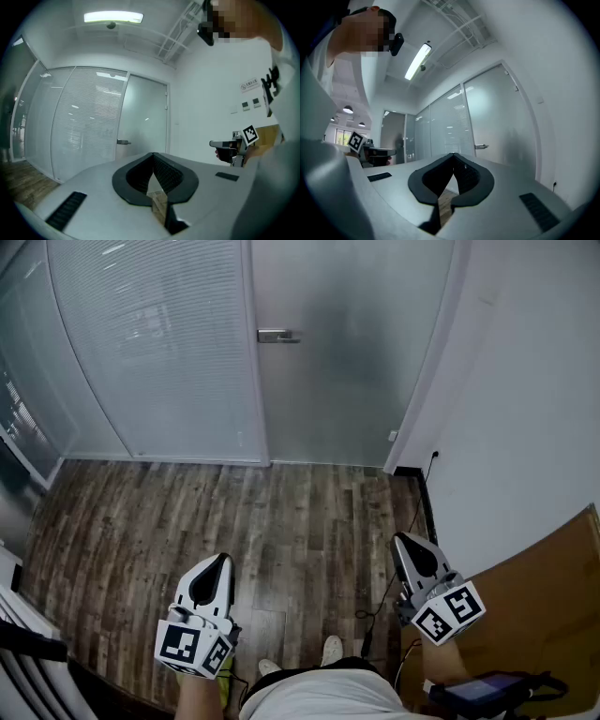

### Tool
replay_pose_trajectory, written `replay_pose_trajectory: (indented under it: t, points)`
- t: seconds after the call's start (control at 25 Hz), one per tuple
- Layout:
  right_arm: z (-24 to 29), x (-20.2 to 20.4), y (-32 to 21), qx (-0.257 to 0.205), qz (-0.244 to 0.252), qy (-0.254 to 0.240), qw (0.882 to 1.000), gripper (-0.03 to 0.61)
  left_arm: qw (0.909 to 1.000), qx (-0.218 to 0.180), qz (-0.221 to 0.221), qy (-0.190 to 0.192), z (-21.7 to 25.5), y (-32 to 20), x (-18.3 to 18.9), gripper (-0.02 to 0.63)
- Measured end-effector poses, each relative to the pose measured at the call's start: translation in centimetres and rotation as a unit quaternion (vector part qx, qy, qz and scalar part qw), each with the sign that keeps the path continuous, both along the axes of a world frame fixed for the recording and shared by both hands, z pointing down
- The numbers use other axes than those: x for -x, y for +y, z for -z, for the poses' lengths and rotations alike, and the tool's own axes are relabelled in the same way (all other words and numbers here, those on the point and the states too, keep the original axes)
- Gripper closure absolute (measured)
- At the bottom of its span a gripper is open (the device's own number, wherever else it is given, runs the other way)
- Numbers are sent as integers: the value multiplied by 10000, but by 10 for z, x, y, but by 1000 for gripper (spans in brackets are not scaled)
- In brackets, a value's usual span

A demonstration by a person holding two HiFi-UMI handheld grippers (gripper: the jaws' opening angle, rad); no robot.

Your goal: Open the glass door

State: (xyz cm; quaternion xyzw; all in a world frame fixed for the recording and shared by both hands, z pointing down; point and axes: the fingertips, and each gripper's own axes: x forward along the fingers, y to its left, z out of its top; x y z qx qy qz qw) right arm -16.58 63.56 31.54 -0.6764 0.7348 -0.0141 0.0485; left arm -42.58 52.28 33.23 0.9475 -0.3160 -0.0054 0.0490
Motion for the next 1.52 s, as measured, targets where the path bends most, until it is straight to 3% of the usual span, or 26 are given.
replay_pose_trajectory:
  t: [0.28,0.88,1.24,1.52]
  points:
    - [-2,-23,2,-8,-15,80,10000,577,10000,-51,43,-13,3,-2,-24,612]
    - [-5,-112,4,55,120,15,9999,577,9996,-136,-204,-142,12,5,-127,612]
    - [-16,-143,-19,170,59,-16,9998,577,9993,-111,-346,-26,3,-33,-163,612]
    - [-14,-150,-77,215,176,-29,9996,577,9992,-63,-379,80,-2,-93,-177,612]
